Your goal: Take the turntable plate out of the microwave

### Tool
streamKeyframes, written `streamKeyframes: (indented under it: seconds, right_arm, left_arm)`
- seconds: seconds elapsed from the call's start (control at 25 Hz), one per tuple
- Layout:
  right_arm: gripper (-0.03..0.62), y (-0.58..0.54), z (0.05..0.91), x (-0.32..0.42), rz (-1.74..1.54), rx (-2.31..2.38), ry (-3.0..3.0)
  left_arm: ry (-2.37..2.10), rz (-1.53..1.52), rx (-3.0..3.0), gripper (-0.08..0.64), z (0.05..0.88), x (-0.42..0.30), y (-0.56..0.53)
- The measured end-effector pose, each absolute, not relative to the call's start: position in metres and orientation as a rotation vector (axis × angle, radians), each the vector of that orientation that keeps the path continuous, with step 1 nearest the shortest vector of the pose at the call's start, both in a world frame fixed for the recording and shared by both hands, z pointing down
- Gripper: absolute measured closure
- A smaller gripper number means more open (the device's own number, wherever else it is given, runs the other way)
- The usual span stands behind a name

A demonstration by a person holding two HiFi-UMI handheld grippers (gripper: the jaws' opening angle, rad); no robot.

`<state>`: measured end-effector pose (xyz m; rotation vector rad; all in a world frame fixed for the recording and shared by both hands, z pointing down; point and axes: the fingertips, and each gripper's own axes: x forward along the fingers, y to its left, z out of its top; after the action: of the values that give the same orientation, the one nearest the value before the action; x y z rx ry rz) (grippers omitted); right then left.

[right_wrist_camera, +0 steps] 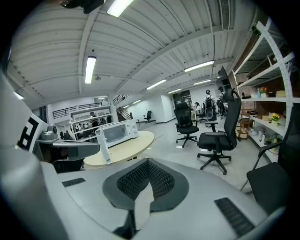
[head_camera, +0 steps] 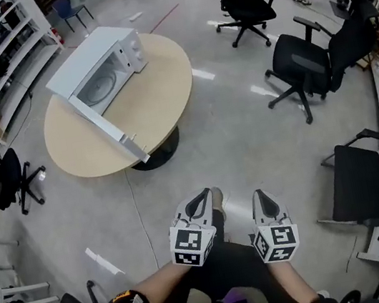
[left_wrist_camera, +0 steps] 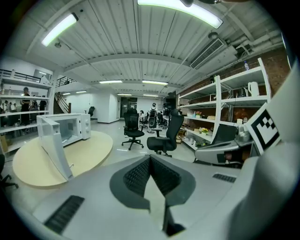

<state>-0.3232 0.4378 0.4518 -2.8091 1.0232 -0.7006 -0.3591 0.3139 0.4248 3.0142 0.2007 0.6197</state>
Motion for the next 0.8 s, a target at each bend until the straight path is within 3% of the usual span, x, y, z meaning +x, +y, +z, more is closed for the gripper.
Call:
streamKeyframes:
  seconds: [0.36,0.8]
  right_arm:
    - [0.577,0.44,0.473,-0.227,-0.795,-2.852,0.905]
    - [0.577,0.366,0.464,-0.089,-0.867,-2.915,0.985]
  left_arm:
    - [0.345,0.648,2.942,0.512,0.449,-0.245,0.315]
    - [0.247,0.619,2.855,0.512,0.454,-0.1,0.23]
